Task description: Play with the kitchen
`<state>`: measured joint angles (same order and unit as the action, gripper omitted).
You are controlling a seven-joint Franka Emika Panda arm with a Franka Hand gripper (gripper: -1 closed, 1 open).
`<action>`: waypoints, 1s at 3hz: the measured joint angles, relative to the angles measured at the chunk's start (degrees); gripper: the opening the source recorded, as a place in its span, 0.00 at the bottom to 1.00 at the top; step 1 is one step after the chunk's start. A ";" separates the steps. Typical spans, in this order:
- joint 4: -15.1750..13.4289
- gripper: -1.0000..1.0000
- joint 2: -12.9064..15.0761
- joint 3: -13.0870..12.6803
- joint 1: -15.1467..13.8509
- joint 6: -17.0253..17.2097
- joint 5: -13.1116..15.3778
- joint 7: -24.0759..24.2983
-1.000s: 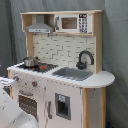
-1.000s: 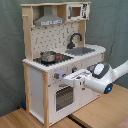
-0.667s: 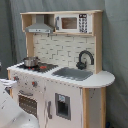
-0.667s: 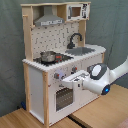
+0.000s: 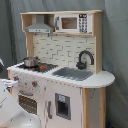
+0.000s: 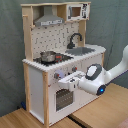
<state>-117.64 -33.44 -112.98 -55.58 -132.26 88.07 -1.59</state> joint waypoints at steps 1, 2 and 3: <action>1.85 1.00 -0.02 -3.68 -4.09 0.00 0.00 0.06; 4.98 1.00 -0.14 -6.64 -8.19 -0.01 -0.13 0.12; 7.76 1.00 -0.91 -9.72 -12.21 -0.10 -0.19 0.23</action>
<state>-109.88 -34.35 -122.70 -67.79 -132.36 87.89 -1.36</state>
